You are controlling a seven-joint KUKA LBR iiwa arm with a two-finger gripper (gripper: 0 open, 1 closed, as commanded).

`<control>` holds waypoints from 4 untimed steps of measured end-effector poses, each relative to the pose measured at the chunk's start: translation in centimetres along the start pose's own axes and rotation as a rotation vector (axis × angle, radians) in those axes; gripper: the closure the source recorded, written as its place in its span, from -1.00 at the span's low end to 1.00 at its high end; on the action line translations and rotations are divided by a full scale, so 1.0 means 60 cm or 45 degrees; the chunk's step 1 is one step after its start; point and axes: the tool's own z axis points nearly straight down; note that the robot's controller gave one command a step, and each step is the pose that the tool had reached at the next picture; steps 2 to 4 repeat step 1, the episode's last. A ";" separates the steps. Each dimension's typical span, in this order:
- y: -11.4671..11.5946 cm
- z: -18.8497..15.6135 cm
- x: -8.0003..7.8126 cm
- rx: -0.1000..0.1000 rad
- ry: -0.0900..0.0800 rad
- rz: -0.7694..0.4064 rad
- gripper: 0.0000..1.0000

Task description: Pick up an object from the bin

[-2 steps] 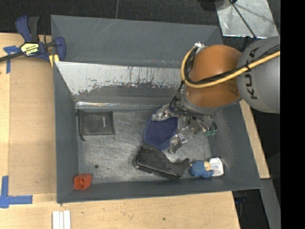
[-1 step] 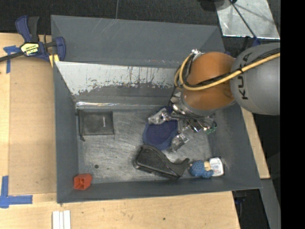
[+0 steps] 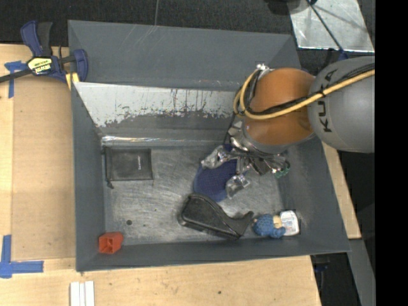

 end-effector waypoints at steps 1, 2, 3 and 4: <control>0.036 -0.253 -0.035 0.001 0.006 -0.385 1.00; 0.036 -0.253 -0.035 0.001 0.006 -0.385 1.00; 0.036 -0.253 -0.035 0.001 0.006 -0.385 1.00; 0.036 -0.253 -0.035 0.001 0.006 -0.385 1.00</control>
Offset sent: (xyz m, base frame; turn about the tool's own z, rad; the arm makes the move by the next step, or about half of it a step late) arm 0.0028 0.0275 0.1482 -0.3023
